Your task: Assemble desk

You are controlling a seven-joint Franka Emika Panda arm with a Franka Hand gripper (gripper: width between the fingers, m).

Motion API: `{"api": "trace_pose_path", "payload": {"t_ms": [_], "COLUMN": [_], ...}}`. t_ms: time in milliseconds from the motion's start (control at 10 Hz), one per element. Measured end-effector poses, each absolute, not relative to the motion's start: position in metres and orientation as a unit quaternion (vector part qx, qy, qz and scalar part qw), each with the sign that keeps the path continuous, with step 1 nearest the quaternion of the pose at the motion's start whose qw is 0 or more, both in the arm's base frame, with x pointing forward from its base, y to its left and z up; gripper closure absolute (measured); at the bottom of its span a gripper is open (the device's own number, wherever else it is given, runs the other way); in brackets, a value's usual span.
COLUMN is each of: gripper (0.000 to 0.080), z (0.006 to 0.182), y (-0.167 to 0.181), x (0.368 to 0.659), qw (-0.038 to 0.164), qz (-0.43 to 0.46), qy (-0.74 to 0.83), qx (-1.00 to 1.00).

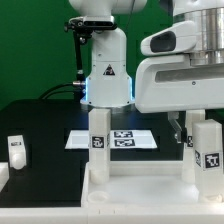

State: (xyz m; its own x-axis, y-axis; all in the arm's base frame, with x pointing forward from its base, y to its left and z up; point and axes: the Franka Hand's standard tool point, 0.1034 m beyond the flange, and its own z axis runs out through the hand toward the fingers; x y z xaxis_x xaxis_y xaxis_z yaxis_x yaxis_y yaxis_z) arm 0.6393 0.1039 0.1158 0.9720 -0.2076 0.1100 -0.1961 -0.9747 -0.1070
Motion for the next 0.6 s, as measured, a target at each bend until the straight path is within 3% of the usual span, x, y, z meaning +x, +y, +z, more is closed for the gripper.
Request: {"api": "trace_pose_path", "payload": {"t_ms": [100, 300, 600], "gripper": [0.0176, 0.0517, 0.0515], "z": [0.1154, 0.1153, 0.1143], "y": [0.1032, 0.1034, 0.1029], "x": [0.6392, 0.6392, 0.6386], "qw": [0.048, 0.052, 0.057], "qz": [-0.060, -0.057, -0.049], "qy": [0.107, 0.168, 0.297], "qx": [-0.991, -0.983, -0.952]}}
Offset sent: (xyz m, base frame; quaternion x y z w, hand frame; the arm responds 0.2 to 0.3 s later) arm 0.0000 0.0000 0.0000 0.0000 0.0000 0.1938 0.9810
